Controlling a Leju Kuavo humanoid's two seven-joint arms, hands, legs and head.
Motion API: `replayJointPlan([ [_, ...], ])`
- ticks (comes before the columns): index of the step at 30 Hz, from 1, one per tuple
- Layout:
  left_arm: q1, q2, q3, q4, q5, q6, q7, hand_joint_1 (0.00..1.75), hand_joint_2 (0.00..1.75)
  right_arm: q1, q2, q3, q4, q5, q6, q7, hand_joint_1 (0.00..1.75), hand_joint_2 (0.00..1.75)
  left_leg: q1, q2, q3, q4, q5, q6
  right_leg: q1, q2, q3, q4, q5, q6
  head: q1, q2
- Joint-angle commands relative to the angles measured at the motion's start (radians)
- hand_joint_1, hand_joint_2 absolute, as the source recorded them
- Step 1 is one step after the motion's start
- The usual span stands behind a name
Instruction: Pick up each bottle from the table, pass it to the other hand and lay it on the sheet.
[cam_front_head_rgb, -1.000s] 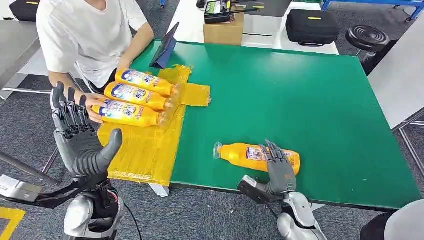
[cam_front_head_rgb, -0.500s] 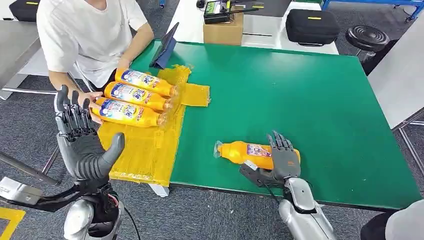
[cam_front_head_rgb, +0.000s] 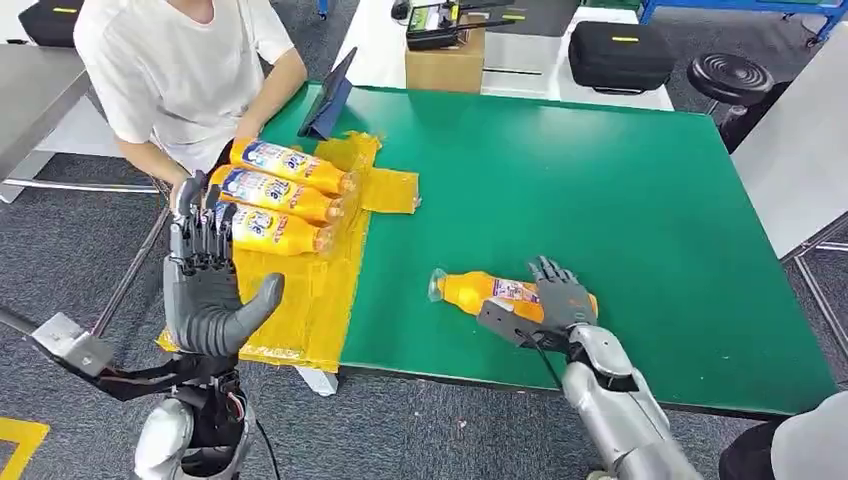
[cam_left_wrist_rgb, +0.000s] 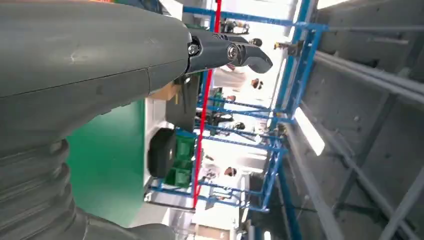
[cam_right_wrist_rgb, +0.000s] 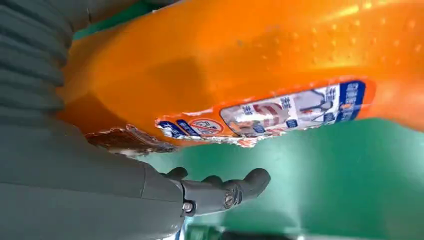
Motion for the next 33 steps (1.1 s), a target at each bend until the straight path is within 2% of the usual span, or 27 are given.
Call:
replayJointPlan([
  [1,-0.071,0.039,-0.044,0.133,0.033,-0.008,0.053,0.00,1.75,-0.064,-0.070,0.090,0.157,-0.097,0.096,-0.013,1.75,1.75,0.000,-0.004,0.004,-0.002,0.001,-0.001,0.001,-0.005,0.006,-0.002,-0.001,-0.002,0.000,0.000],
  [7,-0.098,0.062,-0.076,0.179,0.049,-0.014,0.085,0.00,1.75,-0.046,-0.114,0.088,0.179,-0.219,0.128,-0.018,1.73,1.75,0.001,-0.006,0.007,-0.003,0.001,-0.001,0.001,-0.007,0.010,-0.003,-0.001,-0.002,0.000,0.000],
  [14,-0.116,0.086,-0.098,0.220,0.055,-0.024,0.108,0.00,1.75,-0.030,-0.127,0.060,0.202,-0.359,0.174,-0.101,1.69,1.75,0.001,-0.006,0.007,-0.002,0.001,0.000,0.001,-0.005,0.010,-0.003,-0.001,-0.001,0.000,0.000],
  [16,-0.120,0.087,-0.101,0.224,0.055,-0.024,0.108,0.00,1.75,-0.028,-0.131,0.065,0.204,-0.365,0.171,-0.115,1.73,1.75,0.001,-0.007,0.008,-0.002,0.001,0.000,0.001,-0.005,0.010,-0.003,-0.001,-0.002,0.000,0.000],
  [18,-0.132,0.092,-0.111,0.240,0.070,-0.024,0.106,0.00,1.75,0.004,-0.117,0.017,0.178,-0.513,0.204,-0.285,1.75,1.75,0.001,-0.006,0.009,-0.001,0.000,-0.001,0.001,-0.005,0.009,-0.003,-0.001,-0.002,0.000,0.000],
  [19,-0.139,0.091,-0.117,0.249,0.075,-0.023,0.105,0.00,1.75,0.012,-0.118,0.027,0.173,-0.518,0.198,-0.289,1.75,1.75,0.001,-0.007,0.010,-0.002,0.000,-0.001,0.002,-0.006,0.009,-0.004,-0.002,-0.002,0.000,0.000],
  [21,-0.143,0.087,-0.129,0.273,0.016,0.042,0.093,0.00,1.75,0.067,-0.094,-0.015,0.084,-0.603,0.138,-0.395,1.75,1.75,0.001,-0.007,0.011,-0.002,0.000,-0.001,0.002,-0.006,0.007,-0.004,-0.002,-0.002,0.000,0.000],
  [23,-0.138,0.089,-0.150,0.291,-0.039,0.080,0.090,0.00,1.75,0.095,-0.073,-0.019,0.023,-0.616,0.106,-0.391,1.75,1.75,0.002,-0.006,0.013,-0.003,-0.001,-0.001,0.003,-0.005,0.007,-0.005,-0.001,-0.003,0.001,0.000],
  [24,-0.136,0.091,-0.173,0.318,-0.115,0.126,0.135,0.00,1.75,0.133,-0.054,-0.054,-0.045,-0.655,0.073,-0.450,1.75,1.75,0.002,-0.002,0.012,-0.004,-0.001,-0.002,0.002,-0.002,0.009,-0.005,-0.001,-0.003,0.000,0.000],
  [25,-0.131,0.081,-0.191,0.357,-0.135,0.139,0.147,0.00,1.75,0.177,-0.042,-0.073,-0.126,-0.671,0.062,-0.458,1.75,1.75,0.001,0.002,0.013,-0.004,-0.002,-0.003,0.002,0.001,0.013,-0.004,-0.001,-0.003,0.000,0.000],
  [27,-0.121,0.067,-0.229,0.429,-0.183,0.152,0.166,0.00,1.75,0.230,-0.025,-0.103,-0.249,-0.689,0.032,-0.481,1.75,1.75,0.001,0.001,0.015,-0.003,-0.003,-0.003,0.002,0.003,0.016,-0.004,-0.001,-0.003,-0.001,0.000],
  [30,-0.103,0.053,-0.254,0.472,-0.191,0.150,0.154,0.00,1.75,0.244,-0.005,-0.127,-0.329,-0.709,0.017,-0.497,1.75,1.75,0.001,0.001,0.015,-0.003,-0.003,-0.004,0.002,0.002,0.015,-0.003,-0.002,-0.003,0.000,0.000],
  [33,-0.092,0.052,-0.280,0.490,-0.234,0.166,0.134,0.00,1.75,0.249,0.017,-0.144,-0.417,-0.731,0.011,-0.523,1.75,1.75,0.001,0.003,0.009,-0.001,-0.004,-0.003,0.001,0.006,0.008,0.000,-0.002,-0.002,0.000,0.000],
])
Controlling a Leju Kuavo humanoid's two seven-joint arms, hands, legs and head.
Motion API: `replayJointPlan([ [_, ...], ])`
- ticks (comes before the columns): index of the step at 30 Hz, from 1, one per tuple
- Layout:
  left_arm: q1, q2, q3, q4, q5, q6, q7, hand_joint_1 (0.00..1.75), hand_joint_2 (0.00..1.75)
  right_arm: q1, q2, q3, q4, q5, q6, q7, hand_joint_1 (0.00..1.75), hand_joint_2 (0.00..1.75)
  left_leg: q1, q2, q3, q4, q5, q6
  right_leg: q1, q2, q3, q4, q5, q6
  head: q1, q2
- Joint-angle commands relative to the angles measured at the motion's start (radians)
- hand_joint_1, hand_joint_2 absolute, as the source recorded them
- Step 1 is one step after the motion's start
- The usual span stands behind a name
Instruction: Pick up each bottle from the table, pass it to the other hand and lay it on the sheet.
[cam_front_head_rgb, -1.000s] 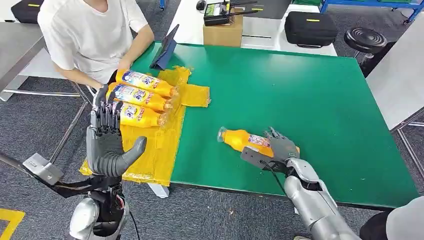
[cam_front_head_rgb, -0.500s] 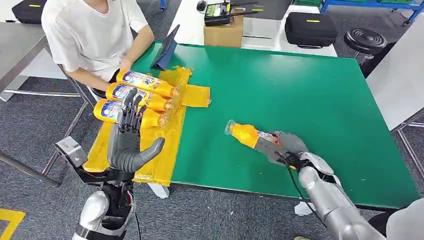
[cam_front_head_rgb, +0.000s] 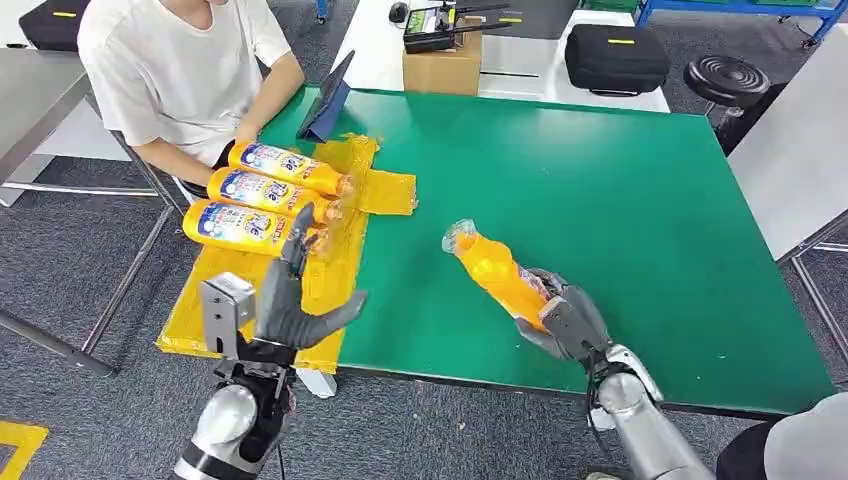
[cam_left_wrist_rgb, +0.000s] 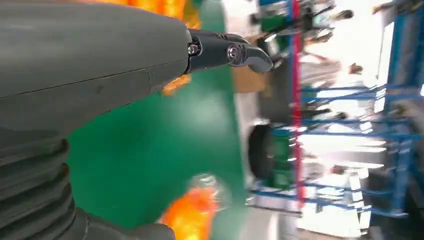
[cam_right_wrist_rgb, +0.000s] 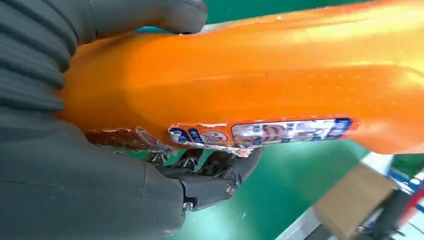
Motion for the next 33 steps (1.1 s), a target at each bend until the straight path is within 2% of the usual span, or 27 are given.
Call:
replayJointPlan([
  [1,0.002,-0.006,-0.114,0.199,-0.058,0.021,-0.016,0.00,1.75,0.107,0.082,-0.097,-0.303,-0.046,-0.018,-0.044,1.75,1.75,0.000,0.002,0.002,-0.001,-0.002,-0.001,0.000,0.000,0.001,0.000,-0.002,-0.002,0.000,0.000],
  [4,0.009,-0.011,-0.123,0.211,-0.055,-0.005,0.002,0.00,1.75,0.110,0.089,-0.090,-0.362,-0.049,-0.021,-0.059,1.75,1.75,0.000,0.001,-0.006,0.000,0.000,-0.001,0.000,0.000,-0.005,0.001,-0.001,-0.001,0.000,0.000],
  [7,0.005,0.012,-0.165,0.215,-0.153,0.006,-0.039,0.00,1.75,0.102,0.101,-0.070,-0.409,-0.075,0.004,-0.074,1.75,1.75,-0.001,0.001,-0.004,-0.001,-0.002,-0.001,-0.001,-0.001,-0.003,0.001,-0.003,-0.002,0.000,0.000],
  [9,0.002,0.013,-0.168,0.199,-0.199,0.020,-0.057,0.00,1.75,0.091,0.105,-0.057,-0.417,-0.075,0.006,-0.072,1.75,1.75,-0.001,0.000,-0.008,-0.001,0.000,-0.001,-0.002,0.000,-0.007,0.001,-0.001,-0.001,0.000,0.000],
  [17,0.029,0.009,-0.171,0.116,-0.166,-0.097,-0.046,0.00,1.75,0.068,0.137,0.006,-0.387,-0.070,0.035,-0.082,1.75,1.75,-0.001,0.002,-0.008,0.000,-0.001,-0.001,-0.001,0.002,-0.007,0.001,-0.001,-0.002,0.000,0.000],
  [19,0.047,-0.014,-0.160,0.112,-0.022,-0.176,-0.035,0.00,1.75,0.069,0.150,0.044,-0.358,-0.074,0.051,-0.087,1.75,1.75,-0.001,0.002,-0.007,-0.001,-0.001,-0.001,-0.001,0.001,-0.006,0.000,-0.001,-0.002,0.000,0.000],
  [23,0.043,-0.027,-0.161,0.095,0.088,-0.202,-0.043,0.00,1.75,0.070,0.163,0.099,-0.316,-0.072,0.053,-0.092,1.75,1.75,0.000,0.002,-0.007,0.000,-0.001,-0.001,0.000,0.002,-0.006,0.000,-0.001,-0.002,0.000,0.000],
  [27,0.042,-0.042,-0.159,0.071,0.318,-0.250,-0.012,0.00,1.75,0.075,0.161,0.175,-0.283,-0.071,0.066,-0.116,1.75,1.75,0.000,0.000,-0.008,-0.001,-0.001,-0.001,0.000,0.000,-0.006,0.000,-0.001,-0.002,0.000,0.000],
  [31,0.035,-0.033,-0.177,0.063,0.351,-0.257,-0.014,0.00,1.75,0.072,0.161,0.207,-0.268,-0.065,0.059,-0.130,1.75,1.75,0.000,0.001,-0.005,-0.001,-0.002,-0.001,0.000,0.001,-0.005,0.000,-0.002,-0.002,0.000,0.000],
  [33,0.035,-0.033,-0.177,0.063,0.351,-0.257,-0.014,0.00,1.75,0.072,0.161,0.207,-0.268,-0.065,0.059,-0.130,1.75,1.75,0.000,-0.001,-0.009,-0.001,0.000,-0.001,0.000,-0.001,-0.008,0.000,-0.001,-0.001,0.000,0.000],
])
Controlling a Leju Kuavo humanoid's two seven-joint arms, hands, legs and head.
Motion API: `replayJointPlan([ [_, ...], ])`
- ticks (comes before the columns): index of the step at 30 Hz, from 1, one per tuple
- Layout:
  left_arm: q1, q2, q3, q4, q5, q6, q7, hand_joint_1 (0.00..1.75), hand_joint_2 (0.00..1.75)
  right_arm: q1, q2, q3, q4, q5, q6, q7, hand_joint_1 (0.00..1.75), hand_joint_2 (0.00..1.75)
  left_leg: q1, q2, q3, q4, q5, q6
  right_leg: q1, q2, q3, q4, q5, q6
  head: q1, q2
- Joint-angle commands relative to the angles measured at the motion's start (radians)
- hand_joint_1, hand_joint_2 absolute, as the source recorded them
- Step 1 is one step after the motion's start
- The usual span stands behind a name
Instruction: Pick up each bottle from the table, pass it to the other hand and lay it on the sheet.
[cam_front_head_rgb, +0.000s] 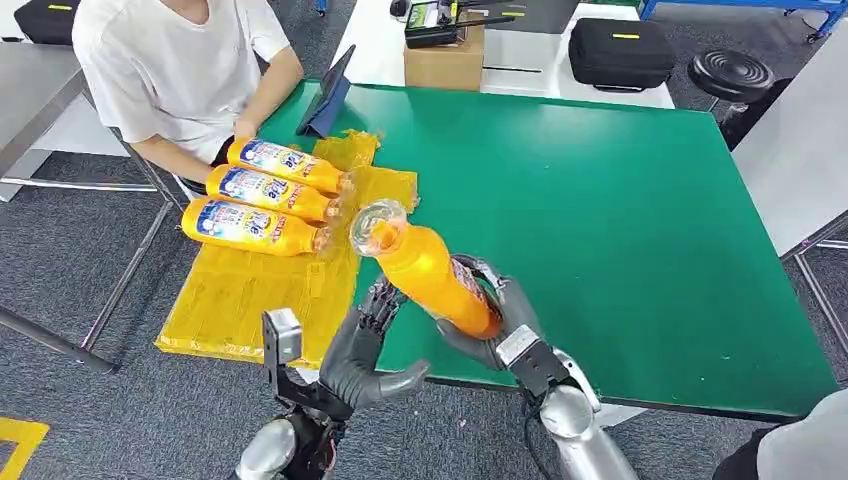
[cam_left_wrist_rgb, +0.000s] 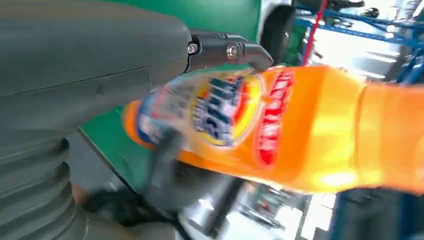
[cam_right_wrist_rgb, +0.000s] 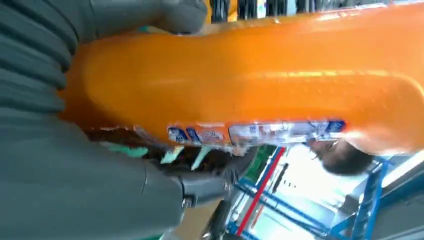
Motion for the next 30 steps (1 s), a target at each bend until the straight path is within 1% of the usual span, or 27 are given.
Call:
replayJointPlan([
  [1,-0.019,0.015,-0.025,0.001,0.027,-0.010,0.009,0.00,1.75,-0.037,-0.002,0.093,0.100,0.006,-0.002,-0.014,1.75,1.75,0.001,0.001,0.005,-0.001,-0.001,-0.001,0.001,0.000,0.005,-0.001,-0.001,-0.002,0.000,0.000],
  [2,-0.019,0.015,-0.025,0.001,0.027,-0.010,0.009,0.00,1.75,-0.037,-0.002,0.093,0.100,0.006,-0.002,-0.014,1.75,1.75,0.000,0.001,0.006,-0.001,-0.002,-0.002,0.001,0.000,0.006,0.000,-0.002,-0.003,0.000,0.000],
  [4,-0.021,0.017,-0.027,0.003,0.030,-0.009,0.008,0.00,1.75,-0.038,-0.006,0.093,0.098,0.006,-0.002,-0.013,1.75,1.75,0.000,0.001,0.002,-0.001,-0.001,-0.001,0.001,0.000,0.002,-0.001,0.000,-0.001,0.000,0.000],
  [5,-0.021,0.017,-0.027,0.003,0.030,-0.009,0.008,0.00,1.75,-0.038,-0.006,0.093,0.098,0.006,-0.002,-0.013,1.75,1.75,0.000,0.002,0.005,-0.001,-0.002,-0.001,0.001,0.000,0.005,-0.001,-0.001,-0.002,0.000,0.000],
  [6,-0.021,0.017,-0.028,0.003,0.034,-0.008,0.003,0.00,1.75,-0.039,-0.007,0.096,0.097,0.006,-0.002,-0.012,1.75,1.75,0.000,0.001,0.003,-0.001,-0.001,-0.001,0.001,0.000,0.003,-0.001,-0.001,-0.002,0.000,0.000],
  [8,-0.024,0.018,-0.035,0.001,0.037,-0.008,-0.001,0.00,1.75,-0.040,-0.005,0.100,0.099,0.004,-0.002,-0.013,1.75,1.75,0.000,0.001,0.006,-0.001,-0.002,-0.002,0.001,0.000,0.006,0.000,-0.002,-0.003,0.000,0.000],
  [9,-0.025,0.023,-0.046,-0.003,0.036,-0.011,-0.002,0.00,1.75,-0.045,-0.005,0.108,0.102,0.005,-0.002,-0.013,1.75,1.75,0.000,0.001,0.004,-0.001,-0.001,-0.001,0.001,0.000,0.003,0.000,-0.001,-0.002,0.000,0.000],
  [11,-0.032,0.032,-0.063,-0.001,0.036,-0.022,-0.005,0.00,1.75,-0.054,-0.008,0.116,0.103,0.006,-0.003,-0.014,1.75,1.75,0.000,0.002,0.008,-0.001,-0.003,-0.002,0.001,0.000,0.007,0.000,-0.003,-0.003,0.000,0.000],
  [12,-0.022,0.022,-0.055,0.009,0.100,-0.050,0.024,0.00,1.75,-0.064,-0.015,0.125,0.101,0.010,-0.004,-0.014,1.75,1.75,0.000,0.002,0.004,-0.001,-0.001,-0.001,0.001,0.000,0.003,0.000,-0.001,-0.002,0.000,0.000],
  [13,-0.032,0.034,-0.061,0.022,0.052,-0.008,0.002,0.00,1.75,-0.072,-0.020,0.128,0.102,0.017,-0.010,-0.009,1.75,1.75,0.000,0.002,0.005,-0.001,-0.002,-0.001,0.001,0.000,0.005,0.000,-0.002,-0.002,0.000,0.000],
  [14,-0.035,0.034,-0.061,0.033,0.037,0.013,-0.007,0.00,1.75,-0.074,-0.022,0.130,0.100,0.017,-0.010,-0.009,1.75,1.75,0.000,0.001,0.003,-0.001,-0.001,-0.001,0.000,0.000,0.002,0.000,-0.001,-0.001,0.000,0.000],
  [15,-0.043,0.032,-0.061,0.055,0.030,0.033,-0.010,0.00,1.75,-0.075,-0.029,0.133,0.094,0.014,-0.007,-0.002,1.75,1.75,0.000,0.002,0.005,-0.001,-0.001,-0.001,0.001,0.000,0.004,0.000,-0.001,-0.002,0.000,0.000],
  [17,-0.051,0.028,-0.062,0.074,0.002,0.080,-0.022,0.00,1.75,-0.081,-0.045,0.147,0.091,0.024,-0.004,0.014,1.75,1.75,0.000,0.001,0.003,-0.001,0.000,-0.001,0.000,0.000,0.003,-0.001,0.000,-0.001,0.000,0.000],
  [18,-0.051,0.028,-0.062,0.074,0.002,0.080,-0.022,0.00,1.75,-0.081,-0.045,0.147,0.091,0.024,-0.004,0.014,1.75,1.75,0.000,0.001,0.005,-0.001,-0.001,-0.001,0.001,0.000,0.004,-0.001,-0.001,-0.002,0.000,0.000],
  [19,-0.049,0.023,-0.059,0.080,-0.005,0.105,-0.020,0.00,1.75,-0.078,-0.050,0.149,0.091,0.029,-0.009,0.018,1.75,1.75,0.000,0.000,0.002,-0.001,0.000,-0.001,0.000,0.000,0.002,-0.001,0.000,-0.001,0.000,0.000],
  [20,-0.048,0.020,-0.057,0.081,0.000,0.118,-0.009,0.00,1.75,-0.074,-0.053,0.154,0.089,0.032,-0.011,0.020,1.75,1.75,0.000,0.001,0.005,-0.001,-0.001,-0.001,0.000,-0.001,0.005,-0.001,-0.001,-0.002,0.000,0.000],
  [21,-0.047,0.018,-0.055,0.082,0.013,0.116,-0.002,0.00,1.75,-0.073,-0.054,0.156,0.090,0.033,-0.013,0.019,1.75,1.75,0.000,0.000,0.002,-0.001,0.000,-0.001,0.000,-0.001,0.002,-0.001,0.000,-0.001,0.000,0.000],
  [23,-0.046,0.022,-0.057,0.075,0.061,0.113,0.012,0.00,1.75,-0.074,-0.050,0.166,0.096,0.029,-0.015,0.019,1.75,1.75,0.000,0.000,0.005,-0.001,-0.001,-0.001,0.001,-0.001,0.005,-0.001,-0.001,-0.002,0.000,0.000],
  [24,-0.046,0.020,-0.054,0.073,0.061,0.119,0.008,0.00,1.75,-0.072,-0.047,0.163,0.096,0.023,-0.014,0.018,1.75,1.75,0.000,0.001,0.003,-0.001,0.000,-0.001,0.000,0.000,0.002,-0.001,0.000,-0.001,0.000,0.000],
  [25,-0.045,0.013,-0.046,0.070,0.076,0.134,0.004,0.00,1.75,-0.073,-0.043,0.165,0.099,0.013,-0.009,0.017,1.75,1.75,0.000,0.000,0.001,-0.001,0.000,-0.001,0.000,0.000,0.001,-0.001,0.000,-0.001,0.000,0.000],
  [26,-0.043,0.000,-0.027,0.068,0.086,0.172,-0.003,0.00,1.75,-0.077,-0.044,0.173,0.105,0.014,-0.008,0.019,1.75,1.75,0.000,0.001,0.005,-0.001,-0.002,-0.001,0.001,0.000,0.005,-0.001,-0.002,-0.002,0.000,0.000],
  [27,-0.047,0.002,-0.029,0.066,0.085,0.193,-0.003,0.00,1.75,-0.081,-0.047,0.182,0.113,0.026,-0.015,0.034,1.75,1.75,0.000,0.001,0.002,-0.001,0.000,-0.001,0.000,0.000,0.002,-0.001,0.000,-0.001,0.000,0.000],
  [28,-0.033,-0.012,-0.023,0.052,0.098,0.202,-0.002,0.00,1.75,-0.083,-0.055,0.196,0.118,0.056,-0.034,0.043,1.75,1.75,0.000,0.001,0.005,-0.001,-0.002,-0.001,0.001,0.000,0.005,-0.001,-0.002,-0.002,0.000,0.000],
  [30,-0.024,-0.017,-0.036,0.037,0.100,0.218,0.002,0.00,1.75,-0.087,-0.048,0.201,0.133,0.033,-0.018,0.025,1.75,1.75,0.000,0.001,0.002,-0.001,0.000,-0.001,0.001,0.000,0.002,-0.001,0.000,-0.001,0.000,0.000],
])
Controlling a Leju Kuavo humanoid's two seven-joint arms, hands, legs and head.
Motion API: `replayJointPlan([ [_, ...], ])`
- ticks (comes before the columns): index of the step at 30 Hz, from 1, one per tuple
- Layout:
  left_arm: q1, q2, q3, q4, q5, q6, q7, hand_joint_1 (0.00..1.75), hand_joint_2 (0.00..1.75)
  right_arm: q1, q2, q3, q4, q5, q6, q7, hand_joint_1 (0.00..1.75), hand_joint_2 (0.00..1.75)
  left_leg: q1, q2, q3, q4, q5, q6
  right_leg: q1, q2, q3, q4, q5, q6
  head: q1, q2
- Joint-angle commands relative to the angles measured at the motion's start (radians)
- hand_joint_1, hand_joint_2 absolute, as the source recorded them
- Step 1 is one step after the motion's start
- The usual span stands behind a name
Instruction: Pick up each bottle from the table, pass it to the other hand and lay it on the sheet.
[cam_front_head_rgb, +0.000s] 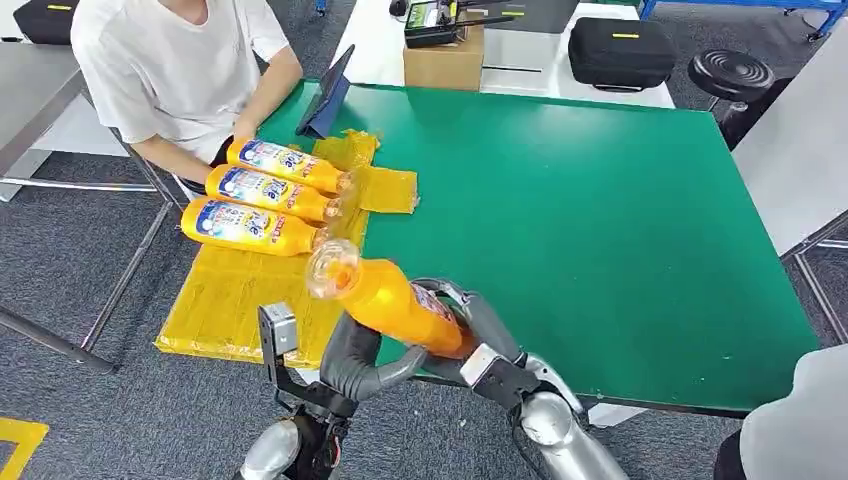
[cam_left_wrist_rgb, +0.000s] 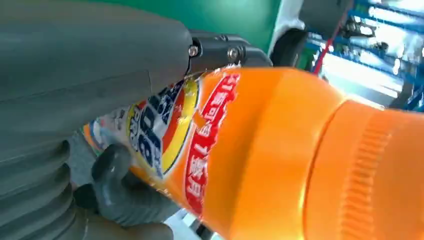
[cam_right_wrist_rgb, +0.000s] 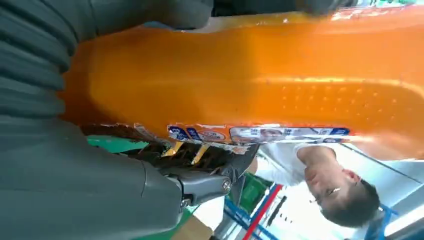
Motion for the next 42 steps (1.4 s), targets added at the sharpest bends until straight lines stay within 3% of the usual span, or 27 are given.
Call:
replayJointPlan([
  [1,-0.016,-0.019,-0.009,0.021,0.028,0.084,-0.002,0.00,1.75,-0.060,-0.019,0.087,0.094,0.011,-0.005,0.009,1.75,1.75,0.001,0.002,0.005,-0.001,-0.002,-0.001,0.001,0.000,0.004,-0.001,-0.001,-0.002,0.000,0.000],
  [7,-0.005,-0.016,-0.014,-0.019,0.105,0.041,-0.017,0.00,1.75,-0.091,-0.018,0.136,0.125,0.009,0.028,-0.006,1.75,1.75,0.000,0.002,0.002,-0.001,-0.001,-0.001,0.000,0.001,0.002,-0.001,0.000,-0.001,0.000,0.000],
  [8,-0.001,-0.013,-0.016,-0.028,0.106,0.040,-0.017,1.01,1.75,-0.089,-0.017,0.140,0.126,0.009,0.029,-0.006,1.75,1.75,0.000,0.002,0.005,-0.001,-0.002,-0.001,0.001,0.001,0.005,0.000,-0.001,-0.002,0.000,0.000],
  [9,0.001,-0.011,-0.016,-0.033,0.106,0.039,-0.017,1.75,1.75,-0.089,-0.018,0.144,0.125,0.011,0.029,-0.008,1.75,1.75,0.000,0.001,0.003,-0.001,-0.001,-0.001,0.001,0.000,0.003,-0.001,-0.001,-0.002,0.000,0.000],
  [10,0.001,-0.011,-0.016,-0.033,0.106,0.039,-0.017,1.75,1.75,-0.089,-0.018,0.144,0.125,0.011,0.029,-0.008,1.73,1.75,0.000,0.001,0.002,-0.001,-0.001,-0.001,0.000,0.000,0.002,-0.001,0.000,-0.001,0.000,0.000],
  [11,0.008,-0.011,-0.011,-0.041,0.121,0.034,-0.014,1.75,1.75,-0.088,-0.018,0.154,0.122,0.017,0.027,-0.011,1.52,1.75,0.000,0.002,0.005,-0.001,-0.002,-0.001,0.001,0.000,0.005,-0.001,-0.002,-0.002,0.000,0.000],
  [12,0.009,-0.010,-0.007,-0.041,0.130,0.033,-0.008,1.75,1.75,-0.086,-0.013,0.154,0.118,0.014,0.025,-0.012,1.10,1.75,0.000,0.002,0.003,-0.001,-0.001,-0.001,0.000,0.001,0.003,-0.001,-0.001,-0.002,0.000,0.000],
  [13,0.010,-0.009,-0.006,-0.040,0.131,0.032,-0.008,1.75,1.75,-0.085,-0.010,0.157,0.117,0.015,0.025,-0.012,1.10,1.75,0.000,0.002,0.005,-0.001,-0.002,-0.001,0.001,0.001,0.004,-0.001,-0.001,-0.002,0.000,0.000],
  [14,0.014,-0.009,0.001,-0.039,0.153,0.026,0.008,1.75,1.75,-0.083,-0.004,0.157,0.112,0.012,0.019,-0.010,0.05,1.75,0.000,0.002,0.003,-0.001,-0.001,-0.001,0.001,0.001,0.003,-0.001,-0.001,-0.002,0.000,0.000],
  [16,0.015,-0.005,0.010,-0.038,0.166,0.023,0.016,1.75,1.75,-0.086,0.007,0.159,0.105,0.023,-0.009,-0.014,0.00,1.75,0.000,0.001,0.003,-0.001,-0.001,-0.001,0.001,0.000,0.003,0.000,-0.001,-0.002,0.000,0.000],
  [17,0.013,-0.004,0.011,-0.036,0.170,0.020,0.018,1.75,1.75,-0.087,0.010,0.159,0.101,0.030,-0.026,-0.016,0.00,0.00,0.000,0.002,0.006,-0.001,-0.002,-0.002,0.001,0.001,0.005,0.000,-0.002,-0.003,0.000,0.000],
  [22,-0.002,-0.009,0.041,-0.012,0.207,0.033,0.040,1.75,1.75,-0.056,0.031,0.135,0.026,0.068,-0.170,-0.060,0.00,0.00,0.000,0.002,0.005,0.000,-0.002,-0.002,0.001,0.000,0.004,0.000,-0.002,-0.002,0.000,0.000],
  [24,-0.004,-0.006,0.052,-0.008,0.228,0.035,0.045,1.75,1.75,-0.024,0.038,0.113,-0.031,0.111,-0.308,-0.089,0.00,0.00,0.000,0.002,0.005,0.000,-0.002,-0.002,0.001,0.000,0.004,0.000,-0.002,-0.002,0.000,0.000],
  [29,0.000,-0.004,0.074,-0.013,0.245,0.040,0.043,1.75,1.75,0.015,0.024,0.102,-0.127,0.139,-0.402,-0.109,0.00,0.00,0.000,0.001,0.004,0.000,-0.002,-0.001,0.000,0.000,0.004,0.001,-0.002,-0.002,0.000,0.000],
  [33,-0.043,0.007,0.113,0.037,0.212,0.150,0.045,1.75,1.75,0.056,-0.031,0.097,-0.266,0.267,-0.623,-0.132,0.00,0.00,0.000,-0.001,0.001,0.000,0.000,-0.001,0.000,-0.002,0.001,0.000,-0.001,-0.002,0.000,0.000],
  [38,-0.084,0.046,0.134,0.088,0.092,0.222,0.006,1.75,1.75,0.108,-0.108,0.091,-0.386,0.323,-0.705,-0.104,0.00,0.00,0.000,-0.002,0.004,-0.001,-0.001,-0.001,0.000,-0.004,0.003,-0.001,-0.002,-0.002,0.000,0.000],
  [42,-0.092,0.068,0.154,0.089,-0.160,0.343,-0.073,1.75,1.75,0.172,-0.133,0.032,-0.420,0.388,-0.758,-0.091,0.00,0.00,0.000,-0.001,0.005,-0.001,-0.001,-0.001,0.001,-0.003,0.005,-0.001,-0.002,-0.002,0.000,0.000],
])
